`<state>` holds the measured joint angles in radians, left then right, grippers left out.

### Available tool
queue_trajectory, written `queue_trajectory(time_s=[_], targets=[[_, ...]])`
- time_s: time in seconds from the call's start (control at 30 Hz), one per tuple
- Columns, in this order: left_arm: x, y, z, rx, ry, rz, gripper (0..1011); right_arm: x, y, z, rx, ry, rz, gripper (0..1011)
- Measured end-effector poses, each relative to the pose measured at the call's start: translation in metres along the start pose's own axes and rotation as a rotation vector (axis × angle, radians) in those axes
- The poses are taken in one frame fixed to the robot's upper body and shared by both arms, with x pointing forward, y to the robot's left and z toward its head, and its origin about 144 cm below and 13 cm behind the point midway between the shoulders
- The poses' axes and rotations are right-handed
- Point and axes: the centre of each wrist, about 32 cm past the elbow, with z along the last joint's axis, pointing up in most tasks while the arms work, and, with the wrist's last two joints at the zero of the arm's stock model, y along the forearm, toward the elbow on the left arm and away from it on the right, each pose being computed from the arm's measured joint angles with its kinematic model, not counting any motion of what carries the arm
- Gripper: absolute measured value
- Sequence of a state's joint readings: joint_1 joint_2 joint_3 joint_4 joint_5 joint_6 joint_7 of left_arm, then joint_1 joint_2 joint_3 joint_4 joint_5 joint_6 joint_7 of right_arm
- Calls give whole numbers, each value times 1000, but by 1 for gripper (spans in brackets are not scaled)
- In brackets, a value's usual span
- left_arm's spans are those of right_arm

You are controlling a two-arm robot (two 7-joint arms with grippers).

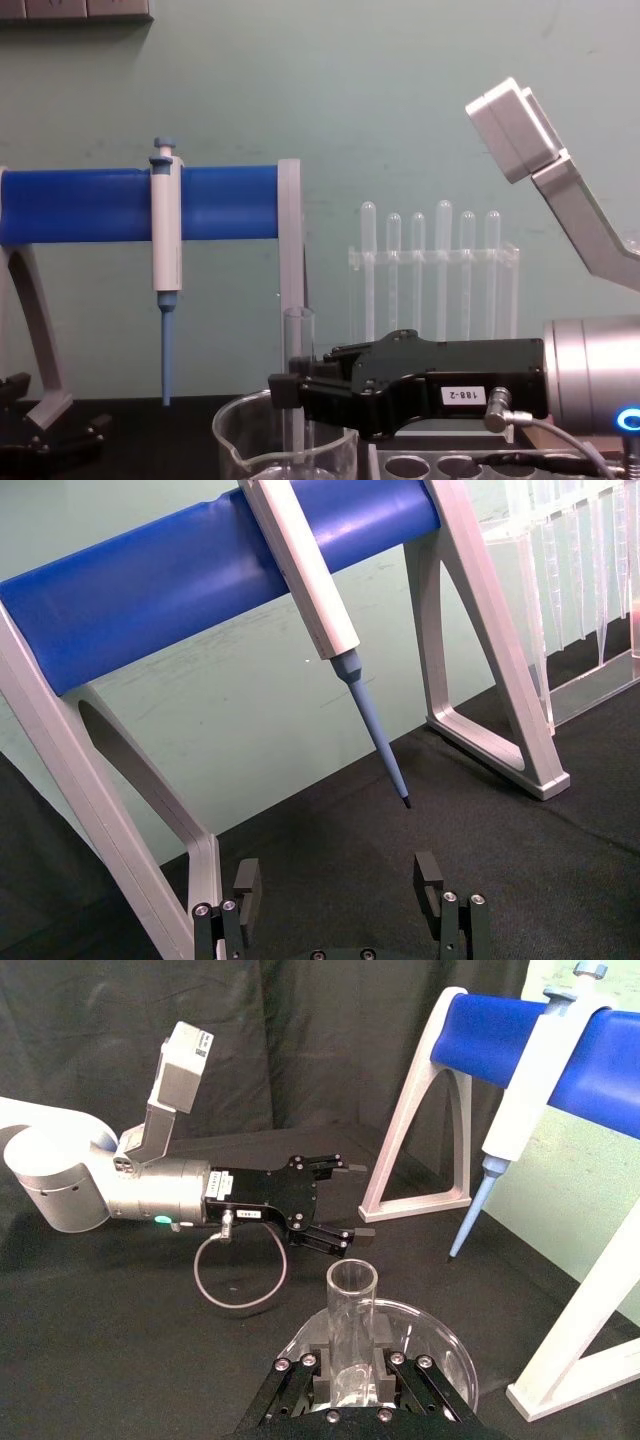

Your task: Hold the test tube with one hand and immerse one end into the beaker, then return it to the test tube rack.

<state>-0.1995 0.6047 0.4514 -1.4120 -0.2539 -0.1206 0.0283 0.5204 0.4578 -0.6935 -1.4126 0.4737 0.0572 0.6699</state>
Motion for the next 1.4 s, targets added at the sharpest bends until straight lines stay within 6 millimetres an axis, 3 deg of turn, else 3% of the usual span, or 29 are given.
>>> queue_trajectory(time_s=[1.4], targets=[[0,0,0,0,0,0,1000,0,0,0,0,0,0,235]])
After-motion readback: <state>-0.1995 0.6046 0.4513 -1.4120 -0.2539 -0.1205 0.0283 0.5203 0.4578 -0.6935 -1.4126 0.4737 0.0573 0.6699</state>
